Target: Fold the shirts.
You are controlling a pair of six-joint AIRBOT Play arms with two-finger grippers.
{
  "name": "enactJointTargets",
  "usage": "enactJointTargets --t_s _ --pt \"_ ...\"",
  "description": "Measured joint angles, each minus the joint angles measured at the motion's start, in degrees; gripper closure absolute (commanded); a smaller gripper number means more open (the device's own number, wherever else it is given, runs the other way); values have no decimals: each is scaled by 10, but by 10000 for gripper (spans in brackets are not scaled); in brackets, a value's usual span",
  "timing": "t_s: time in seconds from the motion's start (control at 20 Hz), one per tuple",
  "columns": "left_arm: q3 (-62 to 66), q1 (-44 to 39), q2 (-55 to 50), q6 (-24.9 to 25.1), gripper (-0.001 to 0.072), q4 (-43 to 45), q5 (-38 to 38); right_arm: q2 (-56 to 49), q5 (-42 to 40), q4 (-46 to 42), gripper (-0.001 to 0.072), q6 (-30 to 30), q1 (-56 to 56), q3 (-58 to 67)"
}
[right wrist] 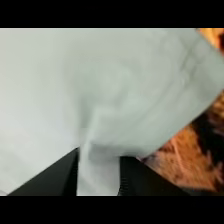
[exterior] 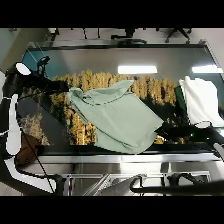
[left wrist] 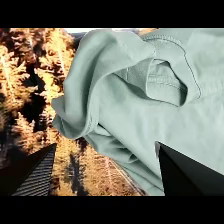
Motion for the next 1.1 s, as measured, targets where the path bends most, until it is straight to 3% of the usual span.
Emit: enactJointTargets --t_s 0.05,0.1,0.35,0.65,0.7,0.75,0.8,1.1 --pt "0 0 0 0 11 0 0 -22 -13 28 645 -26 0 4" --pt "0 0 0 0 11 0 0 -43 -19 56 694 -50 0 11" --pt "0 0 0 0 11 -1 -3 -160 -56 148 695 -144 0 138" --pt "-4 -1 0 0 11 0 -27 -323 -51 174 694 -131 9 422" --pt "-10 -3 0 -1 11 -1 -36 -346 -44 177 681 -127 14 461" --pt "-20 -5 0 -3 11 -2 -47 -364 -37 180 537 -123 20 490" --pt "-33 -9 0 -5 11 -3 -56 -379 -31 182 471 -117 25 513" --pt "-111 -43 0 -7 12 -2 -75 -379 68 164 485 -93 -1 560"
